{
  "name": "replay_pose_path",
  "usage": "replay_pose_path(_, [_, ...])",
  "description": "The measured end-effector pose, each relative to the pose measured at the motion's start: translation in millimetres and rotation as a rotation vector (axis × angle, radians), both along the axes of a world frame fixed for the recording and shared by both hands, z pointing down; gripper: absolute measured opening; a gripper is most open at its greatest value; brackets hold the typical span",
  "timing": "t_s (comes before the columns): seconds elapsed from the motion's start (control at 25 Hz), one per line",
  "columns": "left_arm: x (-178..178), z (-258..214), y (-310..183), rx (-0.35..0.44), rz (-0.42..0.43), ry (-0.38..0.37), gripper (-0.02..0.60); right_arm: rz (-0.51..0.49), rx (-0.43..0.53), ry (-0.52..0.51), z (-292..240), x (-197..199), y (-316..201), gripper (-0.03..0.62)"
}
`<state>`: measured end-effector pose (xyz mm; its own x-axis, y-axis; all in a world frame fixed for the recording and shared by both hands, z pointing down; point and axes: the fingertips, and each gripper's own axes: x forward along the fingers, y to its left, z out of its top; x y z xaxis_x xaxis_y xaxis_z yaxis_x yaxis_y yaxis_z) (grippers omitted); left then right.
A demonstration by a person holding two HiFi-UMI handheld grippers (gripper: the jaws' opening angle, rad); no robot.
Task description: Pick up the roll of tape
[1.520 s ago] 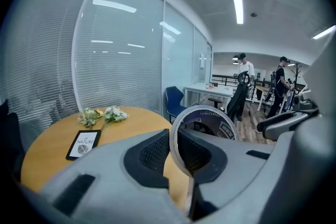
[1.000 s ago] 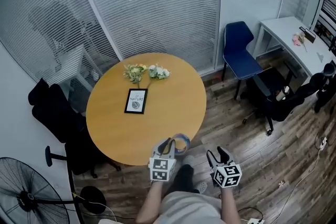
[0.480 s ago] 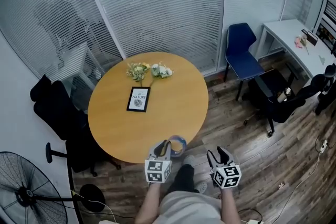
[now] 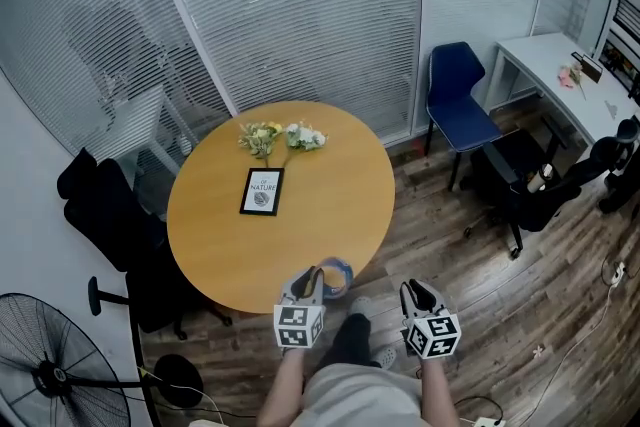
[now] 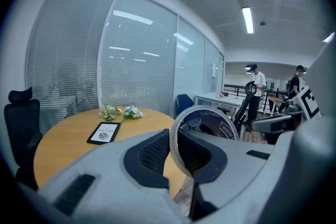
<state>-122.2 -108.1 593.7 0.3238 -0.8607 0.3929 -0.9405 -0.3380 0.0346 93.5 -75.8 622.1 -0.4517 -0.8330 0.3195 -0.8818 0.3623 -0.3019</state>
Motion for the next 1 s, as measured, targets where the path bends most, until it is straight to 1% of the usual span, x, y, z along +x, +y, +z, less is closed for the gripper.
replay_pose_path(0.08, [-1.0, -1.2, -0.7, 0.001, -0.001, -0.001, 0.052, 0.003, -0.001, -0.002, -0.8, 1.1, -0.9, 0.033])
replay_pose_path(0.2, [-2.9, -2.8, -2.2, 0.005, -0.003, -0.002, 0.052, 0.002, -0.004, -0.004, 0.0, 1.0, -1.6, -0.002])
replay_pose_path(0.6, [-6.3, -4.6, -4.4, 0.003, -0.012, 0.007, 0.052, -0.063, -0.034, 0.006, 4.5, -13.9, -0.5, -0.003])
replay_pose_path(1.0, [-10.5, -2.2, -4.2, -0.001, -0.026, 0.017, 0.052, -0.091, -0.053, 0.011, 9.2, -20.5, 1.5, -0.002])
